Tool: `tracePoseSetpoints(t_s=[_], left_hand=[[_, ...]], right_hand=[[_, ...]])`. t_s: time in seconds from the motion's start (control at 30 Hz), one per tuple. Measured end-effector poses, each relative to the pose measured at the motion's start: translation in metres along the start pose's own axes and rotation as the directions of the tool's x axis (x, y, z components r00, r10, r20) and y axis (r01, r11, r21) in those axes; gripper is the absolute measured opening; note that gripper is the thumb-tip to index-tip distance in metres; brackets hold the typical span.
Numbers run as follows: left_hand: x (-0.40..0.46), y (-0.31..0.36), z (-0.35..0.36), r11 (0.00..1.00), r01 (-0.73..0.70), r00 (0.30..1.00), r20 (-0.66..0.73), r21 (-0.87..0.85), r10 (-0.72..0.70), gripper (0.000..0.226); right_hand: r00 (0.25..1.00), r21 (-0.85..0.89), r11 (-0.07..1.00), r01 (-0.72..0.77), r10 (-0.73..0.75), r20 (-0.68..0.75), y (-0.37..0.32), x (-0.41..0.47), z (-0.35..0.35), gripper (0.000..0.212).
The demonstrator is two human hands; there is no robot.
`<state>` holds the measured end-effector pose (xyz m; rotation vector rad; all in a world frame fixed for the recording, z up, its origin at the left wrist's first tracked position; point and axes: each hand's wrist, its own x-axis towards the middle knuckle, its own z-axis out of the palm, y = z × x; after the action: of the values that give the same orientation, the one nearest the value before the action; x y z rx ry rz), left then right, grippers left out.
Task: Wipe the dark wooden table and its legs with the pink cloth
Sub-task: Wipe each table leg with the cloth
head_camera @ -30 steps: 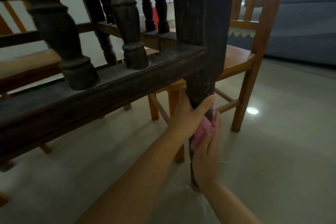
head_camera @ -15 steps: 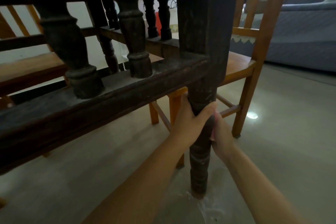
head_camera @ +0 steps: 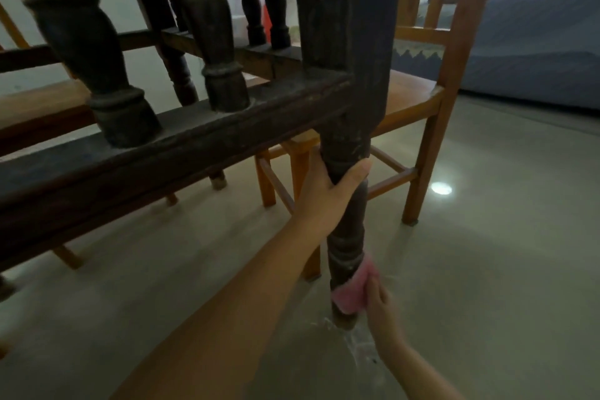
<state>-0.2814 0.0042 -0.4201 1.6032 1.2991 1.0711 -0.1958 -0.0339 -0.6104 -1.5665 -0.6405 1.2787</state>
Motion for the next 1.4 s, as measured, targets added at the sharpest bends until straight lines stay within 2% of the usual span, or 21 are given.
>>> tracePoseSetpoints(t_s=[0.07,0.17,0.2,0.23,0.3,0.33,0.4,0.47,0.5,0.53,0.6,0.7,0.8,0.9,0.97,1.0,1.07,1.17,1.23,1.33,1.4], left_hand=[[-0.003,0.002,-0.003,1.0,-0.004,1.0,-0.02,0.023,0.004,0.072],[-0.006,0.014,-0.007,0.978,0.098,0.995,-0.047,0.183,-0.091,0.105],[-0.008,0.018,-0.006,0.967,0.133,0.99,-0.068,0.217,-0.121,0.106],[-0.009,0.018,-0.007,0.961,0.151,0.987,-0.083,0.233,-0.136,0.095],[-0.016,0.026,-0.013,0.953,0.181,0.983,-0.057,0.241,-0.172,0.057],[-0.023,0.027,-0.017,0.952,0.204,0.979,-0.029,0.23,-0.202,0.048],[-0.043,0.038,-0.03,0.937,0.263,0.961,0.019,0.228,-0.275,0.05],[-0.067,0.052,-0.041,0.906,0.309,0.932,0.097,0.291,-0.349,0.057],[-0.079,0.062,-0.046,0.89,0.306,0.918,0.143,0.338,-0.37,0.058],[-0.092,0.075,-0.05,0.87,0.289,0.908,0.175,0.4,-0.382,0.058],[-0.115,0.109,-0.064,0.832,0.237,0.906,0.196,0.501,-0.376,0.055],[-0.142,0.169,-0.093,0.804,0.196,0.897,0.228,0.562,-0.378,0.051],[-0.175,0.219,-0.134,0.789,0.148,0.866,0.308,0.596,-0.395,0.051],[-0.213,0.256,-0.182,0.772,0.084,0.85,0.358,0.63,-0.385,0.052],[-0.236,0.274,-0.212,0.749,0.031,0.848,0.38,0.662,-0.37,0.052],[-0.247,0.283,-0.227,0.737,0.001,0.849,0.389,0.676,-0.358,0.052],[-0.271,0.293,-0.255,0.719,-0.021,0.855,0.385,0.695,-0.347,0.052],[-0.31,0.303,-0.296,0.695,0.005,0.868,0.342,0.719,-0.359,0.053],[-0.342,0.308,-0.322,0.666,0.04,0.896,0.268,0.745,-0.353,0.054],[-0.401,0.314,-0.362,0.621,0.11,0.894,0.196,0.776,-0.404,0.054],[-0.444,0.311,-0.388,0.583,0.125,0.875,0.188,0.803,-0.446,0.054]], right_hand=[[0.999,0.077,0.997,0.005,-0.001,-0.051,-0.028,-0.01,0.011,0.04],[0.991,0.267,0.959,-0.097,0.116,-0.059,-0.09,-0.034,0.023,0.043],[0.99,0.313,0.942,-0.12,0.137,-0.034,-0.108,-0.043,0.024,0.045],[0.984,0.325,0.933,-0.157,0.176,-0.029,-0.126,-0.054,0.022,0.045],[0.985,0.225,0.962,-0.152,0.167,-0.048,-0.15,-0.071,0.01,0.041],[0.99,0.14,0.984,-0.109,0.121,-0.075,-0.159,-0.08,0.001,0.038],[0.996,-0.048,0.998,-0.041,0.037,-0.079,-0.178,-0.102,-0.021,0.032],[0.998,-0.272,0.96,0.06,-0.066,-0.014,-0.203,-0.128,-0.047,0.023],[0.989,-0.432,0.89,0.145,-0.14,0.045,-0.216,-0.142,-0.059,0.025],[0.969,-0.604,0.758,0.245,-0.207,0.132,-0.229,-0.155,-0.071,0.03],[0.928,-0.83,0.416,0.37,-0.209,0.309,-0.258,-0.187,-0.089,0.042],[0.912,-0.909,0.1,0.404,-0.126,0.391,-0.3,-0.243,-0.097,0.056],[0.867,-0.894,-0.117,0.433,-0.216,0.449,-0.321,-0.303,-0.088,0.073],[0.882,-0.896,-0.102,0.432,-0.16,0.443,-0.342,-0.369,-0.067,0.065],[0.85,-0.879,-0.126,0.461,-0.224,0.478,-0.357,-0.412,-0.05,0.039],[0.846,-0.878,-0.12,0.464,-0.236,0.479,-0.363,-0.431,-0.039,0.035],[0.844,-0.863,-0.088,0.498,-0.182,0.505,-0.368,-0.466,-0.021,0.043],[0.839,-0.852,-0.101,0.514,-0.149,0.524,-0.352,-0.5,0.007,0.062],[0.812,-0.812,0.003,0.584,-0.016,0.583,-0.336,-0.518,0.023,0.066],[0.742,-0.744,0.019,0.668,0.069,0.667,-0.322,-0.552,0.05,0.087],[0.726,-0.727,0.043,0.685,0.042,0.686,-0.322,-0.588,0.061,0.068]])
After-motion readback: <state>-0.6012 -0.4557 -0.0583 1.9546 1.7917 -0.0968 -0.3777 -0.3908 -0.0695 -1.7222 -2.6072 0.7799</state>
